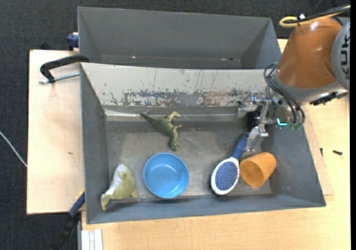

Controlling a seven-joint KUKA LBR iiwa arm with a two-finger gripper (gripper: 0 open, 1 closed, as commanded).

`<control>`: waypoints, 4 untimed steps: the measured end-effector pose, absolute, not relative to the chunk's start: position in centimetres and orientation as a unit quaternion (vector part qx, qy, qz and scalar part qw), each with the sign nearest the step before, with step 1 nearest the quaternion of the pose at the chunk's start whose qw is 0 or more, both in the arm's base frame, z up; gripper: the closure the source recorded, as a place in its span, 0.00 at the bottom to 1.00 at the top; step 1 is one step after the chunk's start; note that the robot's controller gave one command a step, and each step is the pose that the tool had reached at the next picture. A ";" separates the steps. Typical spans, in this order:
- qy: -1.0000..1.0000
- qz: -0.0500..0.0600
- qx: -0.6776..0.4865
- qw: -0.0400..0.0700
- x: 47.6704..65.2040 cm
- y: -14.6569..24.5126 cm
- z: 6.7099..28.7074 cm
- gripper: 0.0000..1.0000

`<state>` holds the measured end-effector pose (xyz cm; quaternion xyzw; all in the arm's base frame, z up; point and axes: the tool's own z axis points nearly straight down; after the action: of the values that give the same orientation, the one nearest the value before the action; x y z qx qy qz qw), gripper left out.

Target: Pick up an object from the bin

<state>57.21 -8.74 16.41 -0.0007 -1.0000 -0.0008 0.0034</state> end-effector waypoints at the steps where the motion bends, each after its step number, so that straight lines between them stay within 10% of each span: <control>1: -0.993 -0.004 0.115 -0.004 52.7 -10.9 7.1 0.00; 2: -0.993 0.000 0.116 -0.004 52.7 -11.2 7.2 1.00; 3: -0.959 0.002 0.285 -0.005 52.0 -8.4 19.2 1.00; 4: -0.922 0.000 0.387 -0.003 60.1 -5.7 15.3 1.00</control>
Offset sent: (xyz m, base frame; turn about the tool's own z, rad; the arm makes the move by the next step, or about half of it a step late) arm -0.0479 -0.0269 -0.0941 -0.2338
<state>60.14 -5.72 15.30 0.3872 -0.9220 0.0001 -0.0030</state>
